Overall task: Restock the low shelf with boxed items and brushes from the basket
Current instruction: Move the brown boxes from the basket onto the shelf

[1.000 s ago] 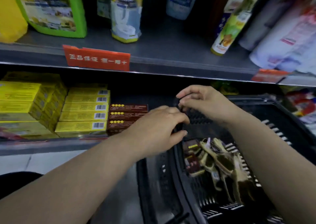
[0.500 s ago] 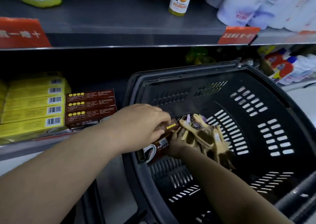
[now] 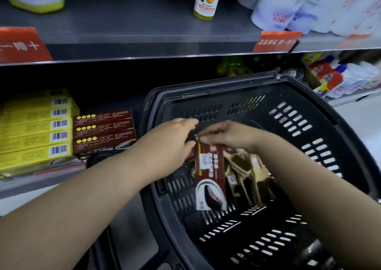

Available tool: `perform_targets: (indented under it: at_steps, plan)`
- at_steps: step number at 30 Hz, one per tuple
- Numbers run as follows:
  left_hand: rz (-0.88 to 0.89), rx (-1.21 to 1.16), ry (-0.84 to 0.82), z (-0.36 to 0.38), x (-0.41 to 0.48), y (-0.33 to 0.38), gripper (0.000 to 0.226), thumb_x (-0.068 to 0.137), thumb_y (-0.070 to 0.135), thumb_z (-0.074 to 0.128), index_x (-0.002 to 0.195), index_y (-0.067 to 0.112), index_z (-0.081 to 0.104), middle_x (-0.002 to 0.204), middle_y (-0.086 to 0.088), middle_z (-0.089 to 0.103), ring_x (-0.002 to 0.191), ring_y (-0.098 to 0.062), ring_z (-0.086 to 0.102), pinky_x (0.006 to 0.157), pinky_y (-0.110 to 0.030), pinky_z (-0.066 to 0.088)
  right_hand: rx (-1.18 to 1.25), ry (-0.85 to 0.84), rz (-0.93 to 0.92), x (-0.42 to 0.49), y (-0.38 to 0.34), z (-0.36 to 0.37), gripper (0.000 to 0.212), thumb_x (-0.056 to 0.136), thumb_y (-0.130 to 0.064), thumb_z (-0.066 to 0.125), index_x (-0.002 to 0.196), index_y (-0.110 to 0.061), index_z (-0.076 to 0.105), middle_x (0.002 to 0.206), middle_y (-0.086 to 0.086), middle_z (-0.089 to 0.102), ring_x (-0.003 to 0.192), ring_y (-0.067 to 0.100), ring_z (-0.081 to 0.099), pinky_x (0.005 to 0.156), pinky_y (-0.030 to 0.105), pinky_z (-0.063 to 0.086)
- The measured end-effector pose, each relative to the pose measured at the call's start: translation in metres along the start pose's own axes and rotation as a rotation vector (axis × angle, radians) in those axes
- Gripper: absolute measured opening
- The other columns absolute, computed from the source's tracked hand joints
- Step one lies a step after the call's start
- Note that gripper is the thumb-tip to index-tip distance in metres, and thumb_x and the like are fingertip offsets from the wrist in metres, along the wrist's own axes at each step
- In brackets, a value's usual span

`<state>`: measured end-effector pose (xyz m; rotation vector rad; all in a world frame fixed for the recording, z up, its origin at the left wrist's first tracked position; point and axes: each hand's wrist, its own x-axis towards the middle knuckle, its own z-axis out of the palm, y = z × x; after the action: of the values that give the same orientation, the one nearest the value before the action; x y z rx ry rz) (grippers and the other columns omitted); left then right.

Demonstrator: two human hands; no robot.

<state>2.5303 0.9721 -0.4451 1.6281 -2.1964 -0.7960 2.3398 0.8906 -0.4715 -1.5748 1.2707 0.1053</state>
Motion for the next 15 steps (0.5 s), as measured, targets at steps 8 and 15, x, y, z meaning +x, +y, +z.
perform_targets:
  at_steps: [8,15]
  plan:
    - [-0.328,-0.818,-0.014,0.003,-0.003,0.013,0.027,0.079,0.034,0.071,0.099,0.031,0.054,0.092,0.01,0.069,0.078,-0.006,0.069,0.071,-0.026,0.055,0.452,0.16,-0.245,-0.03,-0.033,-0.002,0.033,0.091,-0.047,0.048,0.101,-0.023,0.068,0.087,0.001,0.071,0.081,0.014,0.068,0.07,0.025,0.055]
    - [-0.439,-0.852,0.345,-0.022,0.004,-0.005,0.023,0.074,0.038,0.072,0.092,0.034,0.058,0.088,0.008,0.071,0.07,-0.011,0.07,0.065,-0.03,0.054,0.462,0.309,0.312,0.047,0.03,0.039,0.019,0.097,-0.019,0.045,0.099,-0.007,0.06,0.074,0.006,0.056,0.053,0.01,0.051,0.048,0.02,0.045]
